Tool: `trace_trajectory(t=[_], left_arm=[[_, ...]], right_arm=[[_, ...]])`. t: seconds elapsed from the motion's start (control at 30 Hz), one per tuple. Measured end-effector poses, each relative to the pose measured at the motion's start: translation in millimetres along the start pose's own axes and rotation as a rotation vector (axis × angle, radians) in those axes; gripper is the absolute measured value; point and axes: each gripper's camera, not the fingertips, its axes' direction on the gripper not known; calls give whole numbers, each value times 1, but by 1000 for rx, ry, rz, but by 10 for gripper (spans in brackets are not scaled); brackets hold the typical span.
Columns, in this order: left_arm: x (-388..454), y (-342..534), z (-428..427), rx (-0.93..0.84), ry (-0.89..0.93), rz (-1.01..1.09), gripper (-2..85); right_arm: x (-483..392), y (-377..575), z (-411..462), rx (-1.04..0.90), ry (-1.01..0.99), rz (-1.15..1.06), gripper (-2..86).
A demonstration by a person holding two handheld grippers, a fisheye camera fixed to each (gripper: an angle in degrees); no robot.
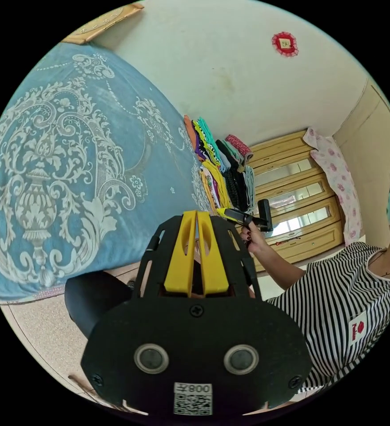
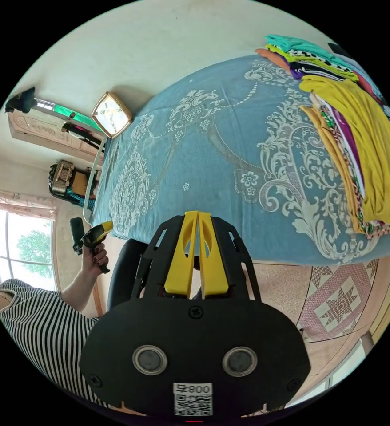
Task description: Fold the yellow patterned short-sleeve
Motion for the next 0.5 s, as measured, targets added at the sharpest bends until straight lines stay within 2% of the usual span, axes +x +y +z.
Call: trace_trajectory(t=[0.27,0.5], left_arm=[[-78,-43,28,-78,-6,-64,1],[-129,-44,43,-128,-14,-171,2]], right_arm=[[13,-74,79,-86,-38,61,1],[10,-137,101,-90,-36,94,1]])
